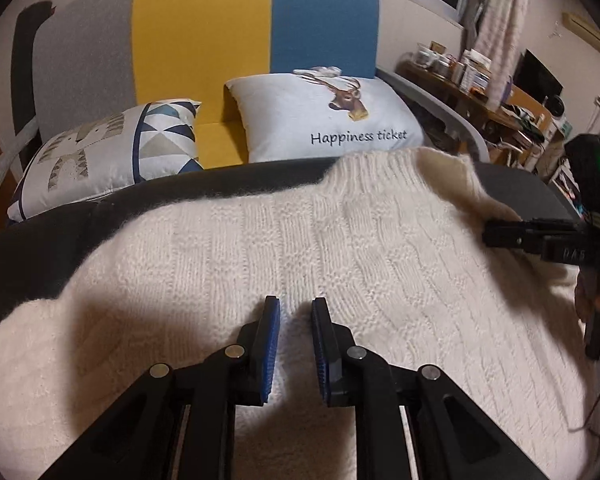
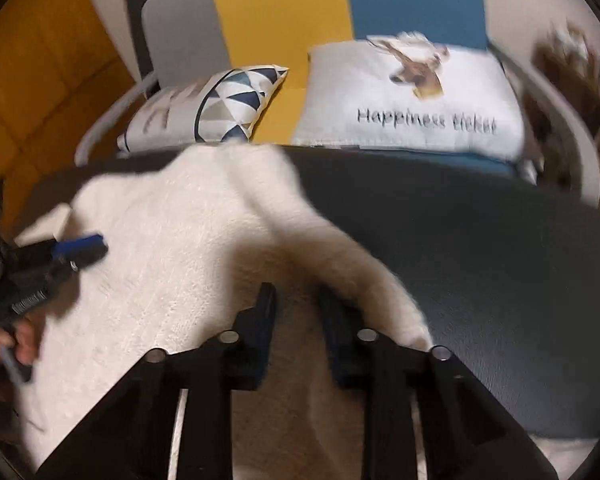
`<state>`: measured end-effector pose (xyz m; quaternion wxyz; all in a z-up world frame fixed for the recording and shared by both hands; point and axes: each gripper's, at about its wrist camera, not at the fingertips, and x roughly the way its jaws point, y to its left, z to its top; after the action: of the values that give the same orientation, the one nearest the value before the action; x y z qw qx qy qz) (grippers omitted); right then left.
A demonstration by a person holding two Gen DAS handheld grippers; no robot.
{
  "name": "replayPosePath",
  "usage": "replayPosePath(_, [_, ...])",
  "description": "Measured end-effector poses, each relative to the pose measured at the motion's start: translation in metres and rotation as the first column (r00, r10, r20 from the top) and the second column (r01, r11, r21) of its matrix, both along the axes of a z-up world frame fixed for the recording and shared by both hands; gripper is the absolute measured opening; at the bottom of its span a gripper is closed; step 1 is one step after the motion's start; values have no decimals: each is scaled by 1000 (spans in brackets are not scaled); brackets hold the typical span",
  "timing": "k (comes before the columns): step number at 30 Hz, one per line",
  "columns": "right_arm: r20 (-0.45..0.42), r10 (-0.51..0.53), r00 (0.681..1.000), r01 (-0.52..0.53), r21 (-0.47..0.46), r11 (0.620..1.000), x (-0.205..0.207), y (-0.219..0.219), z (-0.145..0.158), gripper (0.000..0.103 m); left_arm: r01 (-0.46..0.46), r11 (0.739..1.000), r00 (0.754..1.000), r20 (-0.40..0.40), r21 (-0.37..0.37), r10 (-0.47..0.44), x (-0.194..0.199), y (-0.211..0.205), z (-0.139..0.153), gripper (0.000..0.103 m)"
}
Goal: Fold clothes
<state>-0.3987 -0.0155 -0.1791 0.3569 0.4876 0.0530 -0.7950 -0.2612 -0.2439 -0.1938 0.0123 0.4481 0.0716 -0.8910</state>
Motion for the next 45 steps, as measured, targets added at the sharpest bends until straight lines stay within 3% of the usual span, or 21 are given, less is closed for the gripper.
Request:
replayPosePath(3, [62, 18, 998, -17, -17, 1000, 2, 2, 10, 24, 15, 1000, 1000, 0, 4, -15, -7, 8, 9, 16])
replayPosePath(6, [-7, 178, 984, -178, -59, 982, 24, -28, 37, 26, 43, 999, 999, -29, 0, -43, -22, 19, 16, 16])
replayPosePath(9, [-26, 263, 964, -263, -22, 964, 31, -63, 40, 26, 70, 998, 996, -58, -6, -70, -38, 31, 22, 16])
replayPosePath(13, [-46, 121, 992, -116, 109, 987, -7, -72, 15, 26, 29, 999, 1000, -12, -26, -29, -52, 29, 4, 17])
replayPosePath(14, [-46, 79, 996, -73, 105, 992, -18, -67, 10, 23, 25, 999, 1000, -10, -22, -25, -53, 28, 4, 17])
replayPosePath(15, [-32, 36, 999, -34, 47, 998, -29, -55, 7, 23, 21, 1000, 1000, -8, -18, -21, -53, 27, 3, 17])
replayPosePath(17, [15, -4, 1000, 4, -34, 999, -41, -39, 3, 11, 13, 1000, 1000, -4, -11, -13, -55, 25, 2, 17])
replayPosePath(19, [62, -21, 998, 26, -87, 996, -46, -29, 2, 12, 5, 1000, 1000, 0, -3, -5, -56, 24, 2, 17])
replayPosePath(25, [-23, 112, 993, -114, -101, 988, -4, -49, 37, 15, -20, 1000, 1000, 13, 19, 20, -59, 19, -1, 17])
replayPosePath(27, [-41, 156, 987, -157, -30, 987, 9, -67, 31, 15, -28, 999, 999, 17, 26, 27, -60, 17, -2, 17])
replayPosePath(30, [24, 138, 990, -140, 57, 989, 13, -77, -2, 14, -17, 1000, 1000, -19, -14, 17, -47, 22, -2, 17])
replayPosePath(32, [3, 122, 992, -122, -4, 992, 18, -64, -5, 14, -35, 999, 999, -21, 6, 35, -39, 20, 1, 17])
replayPosePath(34, [35, 93, 995, -90, -60, 994, 17, -52, -5, 14, -81, 995, 997, -15, 52, 82, -29, 11, 8, 17])
replayPosePath(39, [75, 30, 997, -25, -63, 998, 41, -31, 3, 16, -114, 990, 987, -101, 83, 122, 39, 7, 46, 17])
replayPosePath(42, [84, 21, 996, -16, -53, 998, 68, -20, 2, 16, -128, 990, 988, -76, 58, 132, 78, 13, 44, 17])
replayPosePath(45, [94, 11, 996, -7, -44, 999, 94, -10, 1, 16, -168, 985, 986, 27, 45, 167, 105, 16, 20, 17])
